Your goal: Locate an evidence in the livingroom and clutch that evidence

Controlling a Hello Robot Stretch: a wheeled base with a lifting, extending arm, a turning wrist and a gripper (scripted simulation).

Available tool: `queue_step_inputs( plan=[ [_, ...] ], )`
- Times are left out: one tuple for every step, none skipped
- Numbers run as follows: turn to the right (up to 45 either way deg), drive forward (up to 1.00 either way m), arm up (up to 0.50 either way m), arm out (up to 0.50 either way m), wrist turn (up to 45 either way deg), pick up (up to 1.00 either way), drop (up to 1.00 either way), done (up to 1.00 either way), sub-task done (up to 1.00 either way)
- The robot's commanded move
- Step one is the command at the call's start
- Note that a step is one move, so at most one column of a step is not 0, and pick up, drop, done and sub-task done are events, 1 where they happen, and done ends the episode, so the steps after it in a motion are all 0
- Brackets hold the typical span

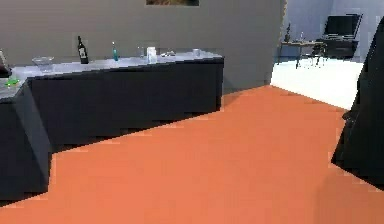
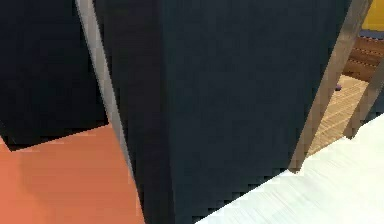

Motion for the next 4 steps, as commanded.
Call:
queue_step_inputs(
  plan=[
    [0.0,0.55,0.00,0.00,0.0,0.00,0.00,0.00,0.00],
    [27.0,0.00,0.00,0.00,0.0,0.00,0.00,0.00,0.00],
    [0.0,1.00,0.00,0.00,0.0,0.00,0.00,0.00,0.00],
    [0.0,1.00,0.00,0.00,0.0,0.00,0.00,0.00,0.00]
  ],
)
